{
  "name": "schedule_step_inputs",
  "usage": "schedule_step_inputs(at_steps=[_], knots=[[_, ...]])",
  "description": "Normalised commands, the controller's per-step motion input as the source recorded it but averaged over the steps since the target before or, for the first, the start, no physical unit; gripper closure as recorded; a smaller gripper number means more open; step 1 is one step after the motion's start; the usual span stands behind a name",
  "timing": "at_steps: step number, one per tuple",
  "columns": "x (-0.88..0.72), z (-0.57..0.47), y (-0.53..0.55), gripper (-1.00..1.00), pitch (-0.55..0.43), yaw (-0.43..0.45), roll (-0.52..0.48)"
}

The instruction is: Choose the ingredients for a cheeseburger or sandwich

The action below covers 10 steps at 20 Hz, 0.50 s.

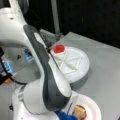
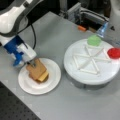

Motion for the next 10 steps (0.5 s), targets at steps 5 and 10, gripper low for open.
schedule_step_inputs(at_steps=[5,10], knots=[[0.27,-0.07,-0.21,1.0,0.044,0.267,0.122],[0.28,-0.06,-0.16,1.0,0.034,0.25,0.136]])
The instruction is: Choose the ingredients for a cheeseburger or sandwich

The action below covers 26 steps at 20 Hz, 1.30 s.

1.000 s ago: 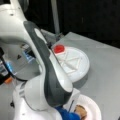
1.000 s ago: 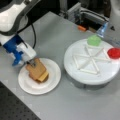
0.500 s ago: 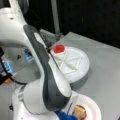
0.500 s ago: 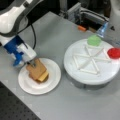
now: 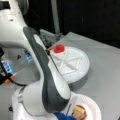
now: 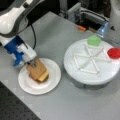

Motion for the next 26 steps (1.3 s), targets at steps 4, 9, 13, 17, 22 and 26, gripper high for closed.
schedule_step_inputs(at_steps=[4,9,13,17,22,26], knots=[[0.27,-0.06,-0.15,-1.0,0.033,0.236,0.127],[0.27,-0.07,-0.17,-1.0,0.036,0.236,0.119],[0.27,-0.05,-0.18,-1.0,0.031,0.242,0.122],[0.27,-0.02,-0.18,-1.0,0.03,0.247,0.122],[0.26,0.01,-0.19,-1.0,0.036,0.253,0.115],[0.24,0.03,-0.18,-1.0,0.03,0.248,0.076]])
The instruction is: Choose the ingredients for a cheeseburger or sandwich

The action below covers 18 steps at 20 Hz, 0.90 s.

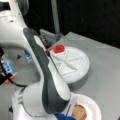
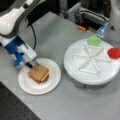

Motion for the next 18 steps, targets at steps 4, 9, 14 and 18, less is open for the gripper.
schedule_step_inputs(at_steps=[4,9,14,18], knots=[[0.21,0.04,-0.14,-1.0,0.032,0.241,0.053],[0.16,0.12,-0.11,-1.0,0.034,0.196,-0.274],[0.05,0.36,0.1,-1.0,0.074,0.125,-0.58],[0.0,0.36,0.35,-1.0,0.088,0.031,-0.564]])
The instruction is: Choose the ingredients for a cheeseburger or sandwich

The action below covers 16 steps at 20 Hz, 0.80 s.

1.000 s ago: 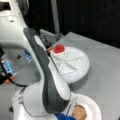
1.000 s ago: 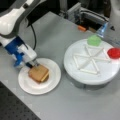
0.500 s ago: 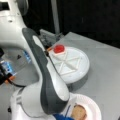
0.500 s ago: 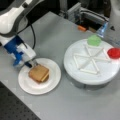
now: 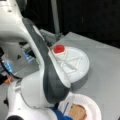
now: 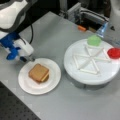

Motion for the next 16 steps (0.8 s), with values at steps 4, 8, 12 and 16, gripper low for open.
schedule_step_inputs(at_steps=[4,8,12,16], knots=[[-0.06,0.18,0.4,-1.0,0.053,-0.003,-0.529],[-0.2,0.16,0.37,-1.0,-0.068,-0.04,-0.601],[-0.4,0.16,0.43,-1.0,-0.181,-0.135,-0.622],[-0.62,0.09,0.58,-1.0,-0.226,-0.19,-0.552]])
